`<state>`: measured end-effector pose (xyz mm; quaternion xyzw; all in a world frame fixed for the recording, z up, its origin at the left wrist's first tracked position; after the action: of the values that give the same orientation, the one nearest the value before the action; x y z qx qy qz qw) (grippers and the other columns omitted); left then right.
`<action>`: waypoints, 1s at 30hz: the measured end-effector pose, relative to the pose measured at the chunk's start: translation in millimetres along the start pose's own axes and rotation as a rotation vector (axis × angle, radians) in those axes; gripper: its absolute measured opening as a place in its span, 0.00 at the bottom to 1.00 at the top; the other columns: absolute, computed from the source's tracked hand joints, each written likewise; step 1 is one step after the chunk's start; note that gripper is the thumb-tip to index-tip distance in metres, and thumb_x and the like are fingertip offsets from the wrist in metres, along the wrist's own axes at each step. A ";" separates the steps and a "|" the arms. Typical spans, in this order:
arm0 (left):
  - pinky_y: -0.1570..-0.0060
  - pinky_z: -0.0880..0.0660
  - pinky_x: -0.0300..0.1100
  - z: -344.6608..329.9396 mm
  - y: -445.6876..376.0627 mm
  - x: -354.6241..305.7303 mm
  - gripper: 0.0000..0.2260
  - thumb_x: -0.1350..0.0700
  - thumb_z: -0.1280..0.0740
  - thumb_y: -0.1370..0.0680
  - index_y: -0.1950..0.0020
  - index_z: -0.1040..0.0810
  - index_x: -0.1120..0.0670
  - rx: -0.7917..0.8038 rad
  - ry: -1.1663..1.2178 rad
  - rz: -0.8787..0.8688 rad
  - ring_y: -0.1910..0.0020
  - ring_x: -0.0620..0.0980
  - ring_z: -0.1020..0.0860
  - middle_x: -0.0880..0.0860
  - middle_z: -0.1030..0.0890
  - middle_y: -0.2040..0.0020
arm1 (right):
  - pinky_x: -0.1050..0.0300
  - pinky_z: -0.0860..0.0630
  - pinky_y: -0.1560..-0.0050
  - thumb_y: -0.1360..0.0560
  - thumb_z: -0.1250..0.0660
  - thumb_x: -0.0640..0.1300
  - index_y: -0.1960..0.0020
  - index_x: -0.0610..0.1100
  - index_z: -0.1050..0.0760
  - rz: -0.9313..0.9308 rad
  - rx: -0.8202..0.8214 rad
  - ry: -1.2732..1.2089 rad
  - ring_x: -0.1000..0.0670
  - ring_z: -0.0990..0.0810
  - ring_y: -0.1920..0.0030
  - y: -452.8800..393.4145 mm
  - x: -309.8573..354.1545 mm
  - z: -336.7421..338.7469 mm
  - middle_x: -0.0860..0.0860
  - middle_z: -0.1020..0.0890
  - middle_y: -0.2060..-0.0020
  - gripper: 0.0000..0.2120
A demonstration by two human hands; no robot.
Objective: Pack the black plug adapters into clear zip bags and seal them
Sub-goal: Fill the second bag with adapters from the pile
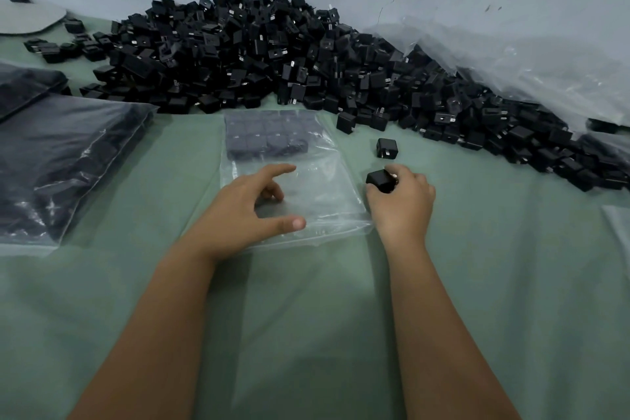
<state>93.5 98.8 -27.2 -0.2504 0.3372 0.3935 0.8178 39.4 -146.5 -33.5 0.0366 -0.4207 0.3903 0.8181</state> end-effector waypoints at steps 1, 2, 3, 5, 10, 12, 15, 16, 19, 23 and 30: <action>0.47 0.34 0.28 -1.1 -0.3 1.2 0.38 0.28 0.31 0.40 0.31 0.36 0.31 0.012 -0.027 -0.001 0.45 0.34 0.28 0.40 0.24 0.48 | 0.61 0.36 0.47 0.28 0.31 0.46 0.38 0.48 0.25 -0.006 -0.018 -0.015 0.47 0.31 0.42 0.5 0.0 2.1 0.50 0.26 0.46 0.18; 0.45 0.34 0.29 -2.5 -1.0 1.8 0.40 0.28 0.31 0.40 0.30 0.38 0.30 0.021 -0.068 -0.007 0.44 0.34 0.28 0.39 0.25 0.47 | 0.62 0.35 0.48 0.28 0.31 0.44 0.39 0.47 0.25 -0.023 -0.045 -0.067 0.47 0.29 0.42 1.9 0.1 5.7 0.50 0.26 0.47 0.18; 0.44 0.34 0.30 -3.5 -2.0 1.9 0.40 0.28 0.31 0.40 0.29 0.38 0.30 0.023 -0.105 -0.017 0.44 0.35 0.28 0.39 0.25 0.47 | 0.62 0.34 0.47 0.28 0.31 0.42 0.38 0.45 0.25 -0.026 -0.082 -0.136 0.47 0.27 0.42 3.6 1.6 10.1 0.50 0.27 0.46 0.18; 0.44 0.34 0.29 -2.7 -4.3 1.0 0.34 0.31 0.31 0.36 0.32 0.34 0.31 0.001 -0.123 -0.039 0.45 0.37 0.28 0.40 0.24 0.48 | 0.60 0.32 0.41 0.27 0.32 0.37 0.35 0.40 0.28 0.083 -0.197 -0.214 0.45 0.27 0.40 11.9 15.8 24.2 0.46 0.28 0.42 0.21; 0.54 0.29 0.31 3.7 -8.9 -3.1 0.04 0.55 0.26 0.26 0.53 0.17 0.48 -0.082 -0.015 -0.017 0.55 0.40 0.23 0.47 0.19 0.55 | 0.63 0.34 0.33 0.26 0.33 0.38 0.32 0.43 0.32 0.597 -0.190 -0.286 0.47 0.30 0.37 72.0 85.4 26.0 0.40 0.30 0.37 0.23; 0.58 0.27 0.34 7.1 -7.0 -4.3 0.09 0.65 0.28 0.28 0.58 0.18 0.50 -0.128 0.055 0.019 0.60 0.42 0.22 0.48 0.18 0.60 | 0.60 0.30 0.36 0.27 0.33 0.41 0.34 0.44 0.31 0.806 -0.031 -0.227 0.47 0.28 0.39 101.9 110.6 6.6 0.41 0.27 0.38 0.22; 0.61 0.26 0.37 12.5 -3.7 -8.5 0.15 0.72 0.32 0.30 0.60 0.19 0.51 -0.158 0.099 0.006 0.65 0.39 0.21 0.46 0.18 0.65 | 0.51 0.25 0.46 0.31 0.32 0.40 0.41 0.37 0.25 0.843 0.097 -0.214 0.44 0.24 0.45 122.1 123.2 -9.7 0.42 0.23 0.44 0.19; 0.57 0.25 0.41 12.8 -4.0 -7.4 0.13 0.71 0.32 0.29 0.58 0.18 0.52 -0.165 0.116 0.020 0.63 0.41 0.20 0.45 0.17 0.64 | 0.51 0.24 0.48 0.33 0.32 0.40 0.43 0.36 0.24 0.810 0.116 -0.208 0.44 0.24 0.47 121.3 122.4 -10.9 0.42 0.23 0.46 0.18; 0.50 0.23 0.52 13.0 -6.2 -6.1 0.05 0.64 0.30 0.25 0.55 0.17 0.56 -0.211 0.218 0.060 0.58 0.50 0.19 0.49 0.16 0.60 | 0.51 0.25 0.54 0.35 0.31 0.40 0.50 0.36 0.23 0.724 0.104 -0.060 0.44 0.25 0.53 112.5 113.1 -10.4 0.42 0.23 0.49 0.15; 0.57 0.23 0.41 16.0 -4.1 -11.9 0.03 0.61 0.28 0.25 0.57 0.16 0.56 -0.253 0.353 0.015 0.62 0.49 0.20 0.53 0.16 0.61 | 0.54 0.28 0.59 0.36 0.29 0.40 0.56 0.39 0.24 0.665 0.071 0.219 0.45 0.27 0.58 106.3 107.6 -13.1 0.44 0.25 0.54 0.10; 0.57 0.24 0.34 27.5 -0.3 -14.9 0.02 0.61 0.28 0.27 0.58 0.15 0.54 -0.317 0.599 -0.085 0.60 0.46 0.20 0.51 0.16 0.62 | 0.55 0.31 0.66 0.33 0.29 0.36 0.52 0.45 0.19 0.777 0.017 0.277 0.47 0.29 0.64 113.0 113.8 -13.5 0.47 0.26 0.62 0.11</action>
<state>96.6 110.1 1.8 -0.4926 0.4863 0.3158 0.6489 11.5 6.2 9.0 -0.1713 -0.2860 0.6749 0.6583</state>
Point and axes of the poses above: each hand's wrist, its own y-axis away from the middle knuckle, its own z-axis out of the back of the hand, x = y × z, the point moved 7 cm from there along -y, towards the middle knuckle
